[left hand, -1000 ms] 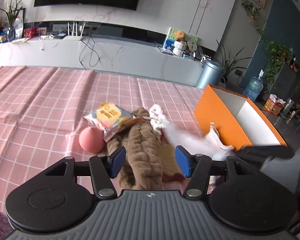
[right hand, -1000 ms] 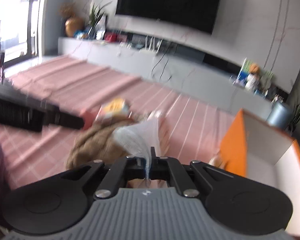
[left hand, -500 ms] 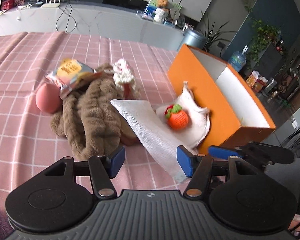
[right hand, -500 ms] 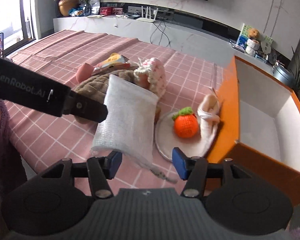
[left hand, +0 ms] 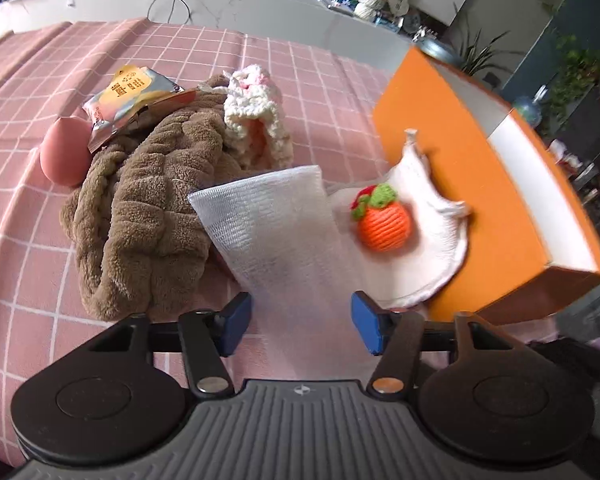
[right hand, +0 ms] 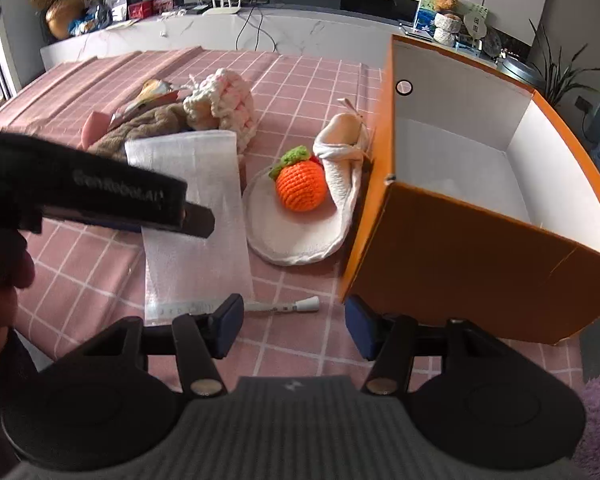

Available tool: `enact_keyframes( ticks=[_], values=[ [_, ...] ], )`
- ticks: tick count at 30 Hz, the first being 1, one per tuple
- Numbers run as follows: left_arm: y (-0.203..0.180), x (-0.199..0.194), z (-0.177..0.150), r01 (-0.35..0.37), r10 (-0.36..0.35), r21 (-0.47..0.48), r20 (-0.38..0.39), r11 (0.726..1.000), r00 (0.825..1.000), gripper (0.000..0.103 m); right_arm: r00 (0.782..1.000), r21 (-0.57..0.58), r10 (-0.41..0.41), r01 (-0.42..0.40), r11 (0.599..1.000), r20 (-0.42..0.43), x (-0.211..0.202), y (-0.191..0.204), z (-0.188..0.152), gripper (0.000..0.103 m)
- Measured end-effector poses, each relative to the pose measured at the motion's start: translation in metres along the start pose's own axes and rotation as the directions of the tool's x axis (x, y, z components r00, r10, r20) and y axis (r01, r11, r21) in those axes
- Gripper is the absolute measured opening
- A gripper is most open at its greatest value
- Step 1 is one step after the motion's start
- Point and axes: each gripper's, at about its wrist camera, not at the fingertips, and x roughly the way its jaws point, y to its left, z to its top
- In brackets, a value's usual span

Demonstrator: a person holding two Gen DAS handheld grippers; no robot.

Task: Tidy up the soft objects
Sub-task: 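Grasp the white mesh cloth with the left tool and lift it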

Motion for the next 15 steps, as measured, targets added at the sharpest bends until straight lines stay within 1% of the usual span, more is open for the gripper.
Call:
enact_keyframes(
  ticks=[1,2,3,4,5,7,8,11,13,15],
  values=[
    [0.000,0.003,-0.001,-0.004,0.004,0.002,-0.004,1.000,1.000,0.049,1.000,0.004,0.004,-0.004,1.000,0.016,0.000,0.000,0.000,0.053],
    [0.000,0.006,-0.001,0.001,-0.001,0.001,-0.009,1.000,1.000,0.043,1.000,0.006,0.006,-0.006,1.000,0.029,0.000,0.001,0.001,0.052],
    [0.000,0.008,-0.002,0.004,-0.004,0.004,-0.013,1.000,1.000,0.031,0.999,0.008,0.008,-0.008,1.000,0.036,0.000,0.002,0.001,0.050],
    [0.000,0.009,-0.002,0.008,-0.008,0.014,-0.007,1.000,1.000,0.016,0.999,0.009,0.011,-0.012,1.000,0.040,0.001,0.004,0.001,0.049],
    [0.000,0.009,-0.003,0.006,-0.006,0.029,0.001,1.000,1.000,0.008,0.999,0.008,0.009,-0.010,1.000,0.042,0.003,0.005,0.001,0.049],
    [-0.002,0.003,-0.005,0.007,-0.009,0.062,0.025,0.998,1.000,0.002,0.999,0.005,0.002,-0.003,1.000,0.048,0.006,0.008,0.001,0.048],
    [-0.002,-0.003,-0.005,0.008,-0.011,0.079,0.040,0.997,0.999,0.002,0.999,0.006,0.001,-0.001,1.000,0.052,0.008,0.010,0.002,0.047],
    [0.000,-0.029,-0.004,-0.025,0.009,0.138,0.118,0.990,0.993,0.001,0.997,-0.016,-0.019,0.020,1.000,0.076,0.013,0.015,0.007,0.040],
    [0.007,-0.048,-0.001,-0.022,0.000,0.141,0.160,0.990,0.987,0.001,0.996,-0.041,-0.033,0.037,0.998,0.085,0.018,0.020,0.011,0.040],
    [0.013,-0.062,0.003,-0.061,0.028,0.151,0.212,0.987,0.977,0.001,0.996,-0.054,-0.032,0.036,0.998,0.078,0.027,0.023,0.017,0.040]
  ],
)
